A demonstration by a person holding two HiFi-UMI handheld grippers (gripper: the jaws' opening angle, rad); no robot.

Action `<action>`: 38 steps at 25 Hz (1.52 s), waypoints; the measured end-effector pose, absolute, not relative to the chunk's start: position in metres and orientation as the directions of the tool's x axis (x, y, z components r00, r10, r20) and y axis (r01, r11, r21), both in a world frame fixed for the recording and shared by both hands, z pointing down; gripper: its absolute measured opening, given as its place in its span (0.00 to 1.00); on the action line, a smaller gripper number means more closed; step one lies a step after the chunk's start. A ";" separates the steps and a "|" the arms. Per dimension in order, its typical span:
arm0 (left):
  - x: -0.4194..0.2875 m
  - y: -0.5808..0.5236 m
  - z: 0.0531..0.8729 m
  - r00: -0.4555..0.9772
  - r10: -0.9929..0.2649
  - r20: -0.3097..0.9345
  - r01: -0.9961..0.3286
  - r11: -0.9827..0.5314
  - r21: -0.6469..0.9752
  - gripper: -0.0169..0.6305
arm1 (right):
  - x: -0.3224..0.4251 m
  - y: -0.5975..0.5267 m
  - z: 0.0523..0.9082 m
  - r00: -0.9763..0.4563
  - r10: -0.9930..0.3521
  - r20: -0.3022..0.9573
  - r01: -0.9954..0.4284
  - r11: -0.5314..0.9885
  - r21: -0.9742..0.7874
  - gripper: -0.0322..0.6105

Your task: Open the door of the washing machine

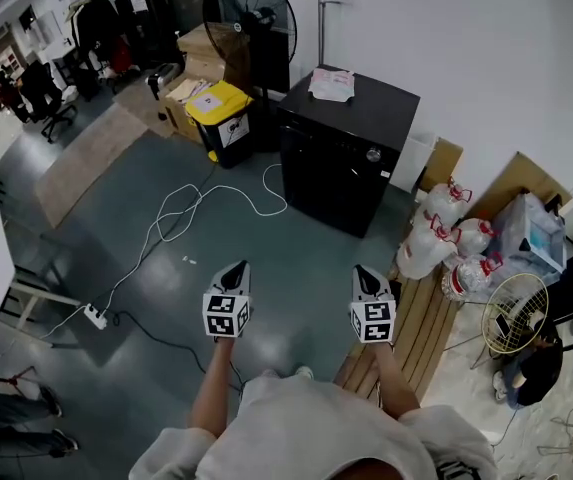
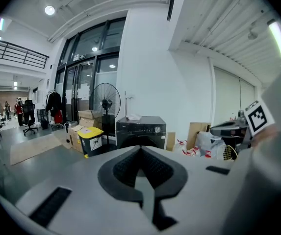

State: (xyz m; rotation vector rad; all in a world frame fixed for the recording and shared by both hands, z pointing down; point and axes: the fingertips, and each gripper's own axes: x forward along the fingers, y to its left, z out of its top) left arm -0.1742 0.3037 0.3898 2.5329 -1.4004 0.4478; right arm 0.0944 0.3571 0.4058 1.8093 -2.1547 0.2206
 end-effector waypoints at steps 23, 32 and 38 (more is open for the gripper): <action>-0.145 0.111 0.400 0.555 -0.743 0.374 -0.816 -0.574 0.069 0.04 | 0.108 0.177 0.411 -0.121 -0.920 0.373 -0.979 0.172 0.107 0.05; -0.156 -0.002 0.397 0.582 -0.729 0.359 -0.797 -0.598 0.078 0.04 | 0.083 0.070 0.408 -0.106 -0.924 0.368 -0.979 0.161 0.122 0.05; -0.160 -0.043 0.405 0.604 -0.707 0.369 -0.781 -0.618 0.094 0.04 | 0.070 0.036 0.411 -0.095 -0.919 0.383 -0.977 0.159 0.139 0.05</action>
